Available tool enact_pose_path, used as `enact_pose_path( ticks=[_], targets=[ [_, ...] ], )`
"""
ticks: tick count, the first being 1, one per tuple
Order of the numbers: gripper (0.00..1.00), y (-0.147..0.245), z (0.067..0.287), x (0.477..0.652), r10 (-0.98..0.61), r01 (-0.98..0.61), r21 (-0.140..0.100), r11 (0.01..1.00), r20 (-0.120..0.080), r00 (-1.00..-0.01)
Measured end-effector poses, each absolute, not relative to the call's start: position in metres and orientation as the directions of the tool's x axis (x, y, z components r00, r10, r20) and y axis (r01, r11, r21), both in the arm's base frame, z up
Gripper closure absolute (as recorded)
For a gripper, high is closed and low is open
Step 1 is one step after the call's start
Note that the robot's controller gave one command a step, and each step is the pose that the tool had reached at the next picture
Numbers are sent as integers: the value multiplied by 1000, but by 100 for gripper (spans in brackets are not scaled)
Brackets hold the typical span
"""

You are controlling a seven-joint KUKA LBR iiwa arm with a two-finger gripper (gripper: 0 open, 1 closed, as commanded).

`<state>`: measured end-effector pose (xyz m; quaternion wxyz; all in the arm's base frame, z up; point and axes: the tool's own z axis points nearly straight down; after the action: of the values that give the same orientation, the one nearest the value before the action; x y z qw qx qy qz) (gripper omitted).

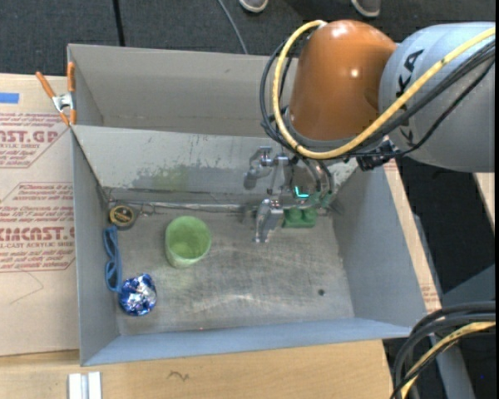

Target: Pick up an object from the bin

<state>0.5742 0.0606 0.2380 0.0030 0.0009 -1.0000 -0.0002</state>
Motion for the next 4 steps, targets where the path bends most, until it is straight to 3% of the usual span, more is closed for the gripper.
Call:
enact_pose_path(
  ticks=[1,2,3,4],
  targets=[
    [0,157,70,511,-247,-247,0,969,-5,-969],
    [0,129,100,545,-472,-472,-1,881,-4,-881],
    [0,145,100,560,-597,-597,0,803,-4,-803],
    [0,144,75,590,-591,-591,4,806,-12,-806]
  ],
)
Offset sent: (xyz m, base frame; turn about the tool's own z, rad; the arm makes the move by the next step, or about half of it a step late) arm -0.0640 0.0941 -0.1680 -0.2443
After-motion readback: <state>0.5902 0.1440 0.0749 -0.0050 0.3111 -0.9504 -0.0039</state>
